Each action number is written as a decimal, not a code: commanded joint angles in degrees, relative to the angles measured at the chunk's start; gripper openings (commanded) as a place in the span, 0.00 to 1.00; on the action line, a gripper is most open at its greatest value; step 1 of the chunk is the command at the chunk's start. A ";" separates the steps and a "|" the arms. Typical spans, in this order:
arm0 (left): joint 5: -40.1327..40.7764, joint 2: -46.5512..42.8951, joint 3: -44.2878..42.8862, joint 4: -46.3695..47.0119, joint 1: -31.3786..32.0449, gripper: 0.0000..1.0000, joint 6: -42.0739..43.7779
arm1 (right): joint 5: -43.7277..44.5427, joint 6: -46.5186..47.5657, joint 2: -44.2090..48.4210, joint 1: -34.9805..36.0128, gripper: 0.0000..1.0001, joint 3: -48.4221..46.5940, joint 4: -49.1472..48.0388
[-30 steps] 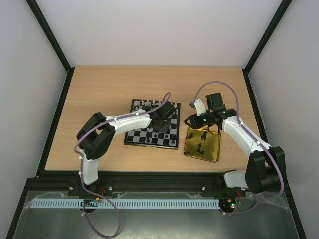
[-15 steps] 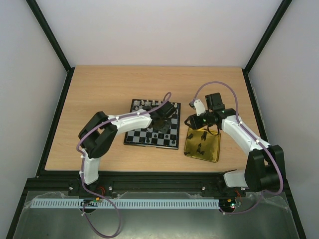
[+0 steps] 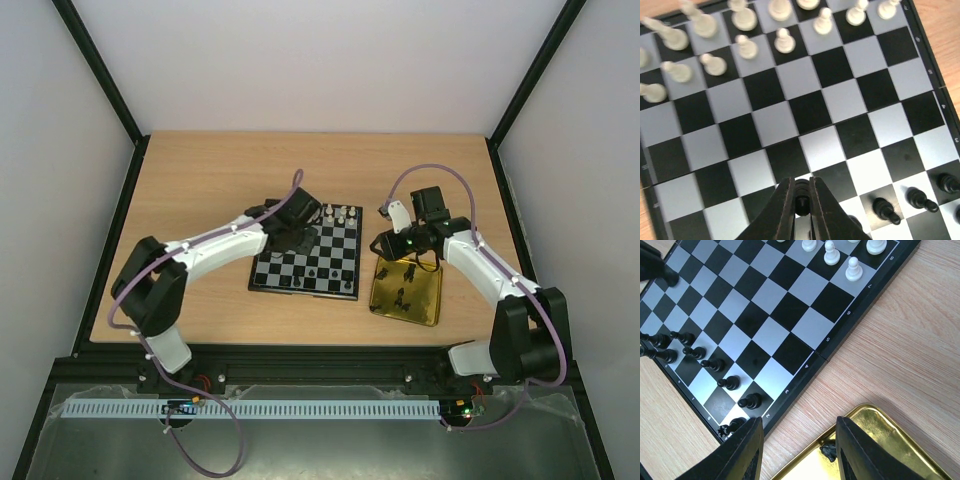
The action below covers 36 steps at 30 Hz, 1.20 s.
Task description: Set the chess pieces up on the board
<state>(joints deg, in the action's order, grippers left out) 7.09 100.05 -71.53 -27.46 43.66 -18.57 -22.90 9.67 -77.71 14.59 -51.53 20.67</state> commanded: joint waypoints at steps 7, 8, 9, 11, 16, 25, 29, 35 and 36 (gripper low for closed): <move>-0.55 -11.33 12.62 -0.38 -4.37 0.09 -3.57 | -1.49 0.83 -0.80 -0.18 0.41 0.10 1.52; -1.04 -11.66 13.51 -0.06 -4.57 0.09 -3.66 | -1.60 0.88 -1.03 -0.18 0.41 0.00 1.61; -2.09 -11.79 14.63 0.28 -4.63 0.09 -3.67 | -1.69 0.88 -1.16 -0.18 0.41 -0.12 1.72; -3.99 -11.53 15.81 1.40 -4.64 0.09 -3.71 | -1.77 1.02 -1.53 -0.22 0.41 -0.30 1.95; -6.58 -9.97 16.65 3.93 -4.50 0.09 -3.89 | -1.80 1.07 -1.64 -0.22 0.41 -0.21 1.99; -6.89 -7.16 16.15 4.55 -3.84 0.09 -3.91 | -1.99 1.13 -1.96 -0.18 0.41 -0.13 1.96; -6.57 -7.16 16.91 4.62 -3.84 0.09 -4.08 | -2.26 1.23 -2.33 -0.23 0.41 -0.18 2.06; -6.72 -6.54 17.22 5.05 -3.77 0.17 -4.19 | -2.40 1.51 -2.63 -0.18 0.41 -0.35 2.38; -6.69 -6.46 17.13 5.15 -3.76 0.18 -4.20 | -2.26 1.49 -2.62 -0.18 0.41 -0.36 2.41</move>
<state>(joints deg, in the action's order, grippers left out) 0.82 92.68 -55.16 -22.65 39.59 -22.35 -24.01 10.15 -79.72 14.59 -51.55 20.80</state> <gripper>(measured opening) 0.159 0.410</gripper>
